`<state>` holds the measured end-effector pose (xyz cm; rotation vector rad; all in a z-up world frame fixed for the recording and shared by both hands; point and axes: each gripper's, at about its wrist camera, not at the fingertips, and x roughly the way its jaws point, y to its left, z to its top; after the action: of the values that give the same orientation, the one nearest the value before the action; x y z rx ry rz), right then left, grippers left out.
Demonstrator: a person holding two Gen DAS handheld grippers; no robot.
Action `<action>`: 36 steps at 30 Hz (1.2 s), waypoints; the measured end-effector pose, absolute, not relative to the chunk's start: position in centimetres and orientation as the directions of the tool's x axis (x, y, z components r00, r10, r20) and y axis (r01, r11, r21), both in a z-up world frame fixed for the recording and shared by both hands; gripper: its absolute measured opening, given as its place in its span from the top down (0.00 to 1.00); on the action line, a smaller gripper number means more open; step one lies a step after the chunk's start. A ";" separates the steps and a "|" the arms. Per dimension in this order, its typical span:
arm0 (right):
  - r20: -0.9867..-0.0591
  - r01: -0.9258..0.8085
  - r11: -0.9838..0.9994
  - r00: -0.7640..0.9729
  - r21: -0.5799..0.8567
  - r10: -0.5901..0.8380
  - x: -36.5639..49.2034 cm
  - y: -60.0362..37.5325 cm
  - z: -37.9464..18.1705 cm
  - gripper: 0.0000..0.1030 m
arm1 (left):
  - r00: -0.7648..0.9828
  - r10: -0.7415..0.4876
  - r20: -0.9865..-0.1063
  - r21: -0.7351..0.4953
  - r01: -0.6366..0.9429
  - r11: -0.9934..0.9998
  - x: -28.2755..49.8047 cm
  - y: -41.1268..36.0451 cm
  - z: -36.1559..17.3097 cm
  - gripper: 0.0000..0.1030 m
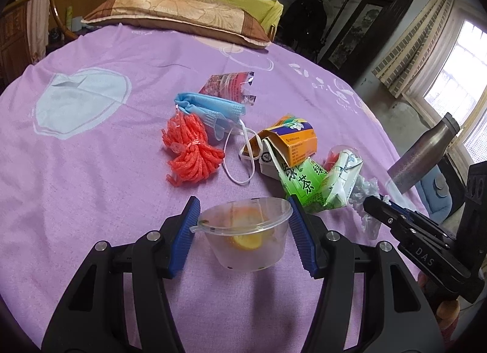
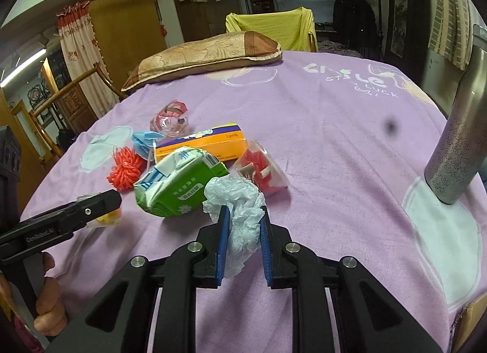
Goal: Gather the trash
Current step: 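Lift the lemon cup with the left tool while the right tool grasps the crumpled tissue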
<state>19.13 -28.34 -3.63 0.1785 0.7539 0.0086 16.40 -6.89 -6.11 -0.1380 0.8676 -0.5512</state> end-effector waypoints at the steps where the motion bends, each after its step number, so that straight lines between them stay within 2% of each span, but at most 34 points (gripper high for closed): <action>1: -0.677 0.054 0.983 0.731 0.173 0.079 19.0 -28.4 -3.6 0.80 | 0.528 -0.506 -0.682 -0.324 0.402 0.856 16.2 -6.9 -6.0 0.44; 16: -0.643 0.021 0.966 0.750 0.258 0.155 15.2 -28.4 -3.1 0.78 | 0.616 -0.435 -0.657 -0.255 0.361 0.897 11.6 -4.4 -3.5 0.45; 18: -0.638 0.020 0.966 0.755 0.259 0.155 14.5 -28.5 -2.9 0.78 | 0.606 -0.441 -0.662 -0.258 0.368 0.893 11.5 -4.4 -3.6 0.42; 20: -0.633 0.019 0.964 0.757 0.266 0.160 14.1 -28.7 -2.8 0.78 | 0.590 -0.439 -0.678 -0.263 0.363 0.894 11.5 -4.6 -3.9 0.30; 22: -0.631 0.017 0.962 0.758 0.273 0.166 13.8 -28.9 -2.8 0.77 | 0.585 -0.422 -0.693 -0.252 0.352 0.901 11.5 -5.0 -4.5 0.24; 28: -0.639 0.008 0.961 0.748 0.277 0.178 14.0 -29.0 -3.1 0.77 | 0.537 -0.336 -0.774 -0.170 0.336 0.927 12.7 -7.3 -6.9 0.22; 31: -0.643 0.005 0.959 0.743 0.283 0.185 14.2 -29.1 -3.4 0.77 | 0.542 -0.301 -0.785 -0.134 0.325 0.936 13.3 -7.8 -6.9 0.22; 33: -0.645 0.007 0.957 0.740 0.290 0.191 14.4 -29.2 -3.6 0.77 | 0.527 -0.279 -0.803 -0.110 0.329 0.938 13.6 -8.3 -7.4 0.25; 35: -0.647 0.007 0.955 0.737 0.295 0.195 14.4 -29.3 -3.7 0.77 | 0.512 -0.292 -0.808 -0.118 0.346 0.931 13.5 -8.4 -7.7 0.45; 36: -0.647 0.007 0.955 0.737 0.297 0.196 14.4 -29.4 -3.7 0.77 | 0.506 -0.304 -0.807 -0.129 0.352 0.927 13.5 -8.4 -7.7 0.45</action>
<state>14.39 -29.35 -3.70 0.2904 0.7377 0.1049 13.47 -8.38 -7.65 0.0540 0.9616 -0.3956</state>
